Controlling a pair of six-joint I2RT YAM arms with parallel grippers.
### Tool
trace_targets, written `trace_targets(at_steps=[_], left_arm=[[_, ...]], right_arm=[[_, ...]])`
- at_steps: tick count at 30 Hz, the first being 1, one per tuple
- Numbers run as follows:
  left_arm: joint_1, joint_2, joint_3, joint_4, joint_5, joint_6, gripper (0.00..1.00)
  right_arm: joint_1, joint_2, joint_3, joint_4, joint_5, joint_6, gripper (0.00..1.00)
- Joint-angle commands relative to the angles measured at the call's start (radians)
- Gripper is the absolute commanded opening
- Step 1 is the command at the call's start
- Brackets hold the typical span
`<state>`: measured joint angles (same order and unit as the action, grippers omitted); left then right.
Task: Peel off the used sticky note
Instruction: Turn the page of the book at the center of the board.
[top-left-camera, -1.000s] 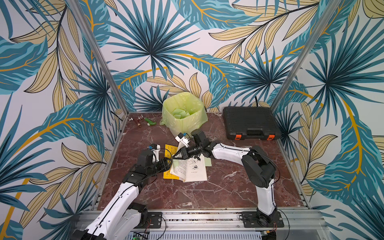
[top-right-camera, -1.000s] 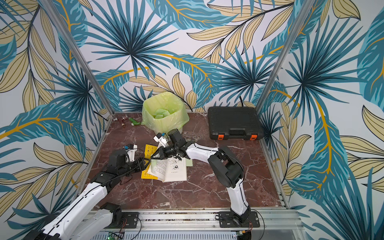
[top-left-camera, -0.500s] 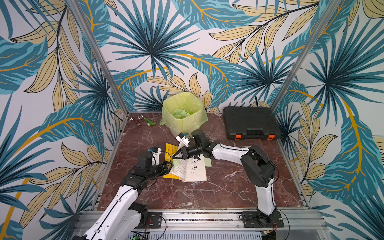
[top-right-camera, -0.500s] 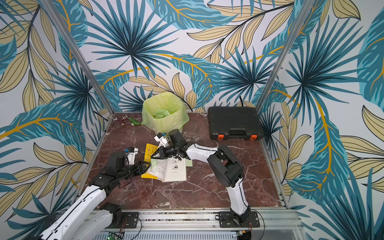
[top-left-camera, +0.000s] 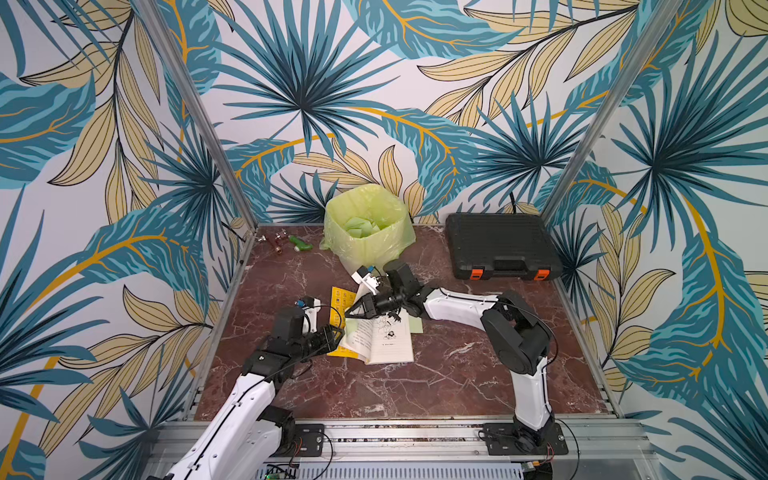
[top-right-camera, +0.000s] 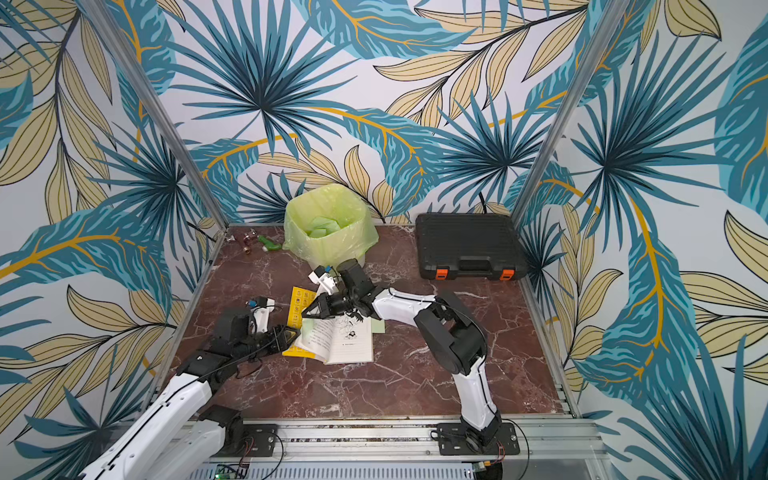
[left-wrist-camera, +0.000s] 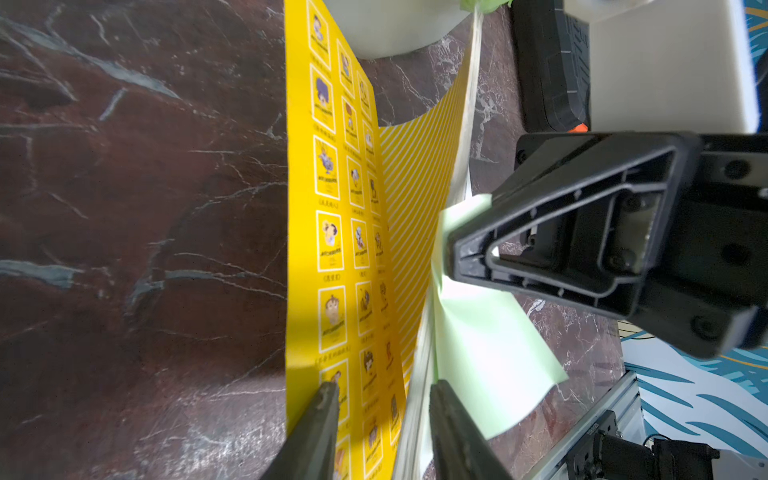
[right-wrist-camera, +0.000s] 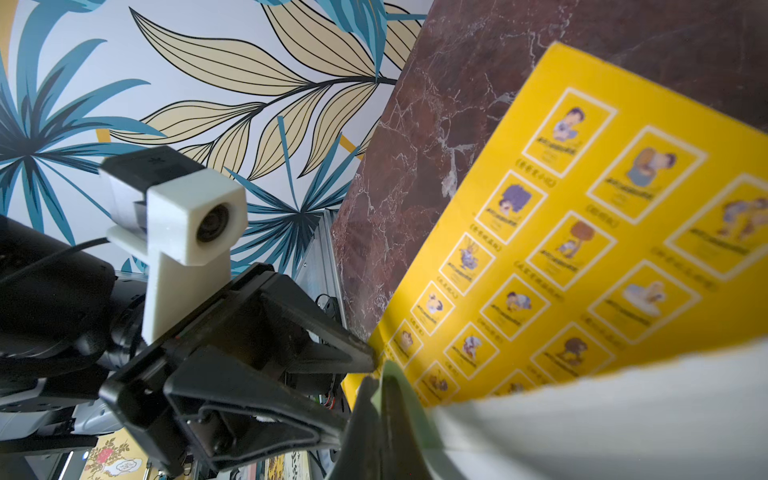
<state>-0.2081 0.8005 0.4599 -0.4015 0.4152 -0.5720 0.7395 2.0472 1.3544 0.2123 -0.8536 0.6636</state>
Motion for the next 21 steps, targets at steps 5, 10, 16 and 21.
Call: trace_targets(at_steps=[5,10,16,21], left_arm=[[0.01,0.031,-0.021,0.06,0.048,0.017,0.41],[0.01,0.038,-0.023,0.064,0.052,0.017,0.41],[0.01,0.065,-0.024,0.075,0.068,0.018,0.38],[0.01,0.072,-0.03,0.099,0.095,0.017,0.35]], right_arm=[[-0.002,0.012,-0.02,0.027,0.015,0.005,0.0],[-0.002,0.011,-0.024,0.029,0.018,0.006,0.0],[-0.003,0.005,-0.026,0.032,0.024,0.005,0.0],[-0.006,0.002,-0.032,0.037,0.036,0.009,0.0]])
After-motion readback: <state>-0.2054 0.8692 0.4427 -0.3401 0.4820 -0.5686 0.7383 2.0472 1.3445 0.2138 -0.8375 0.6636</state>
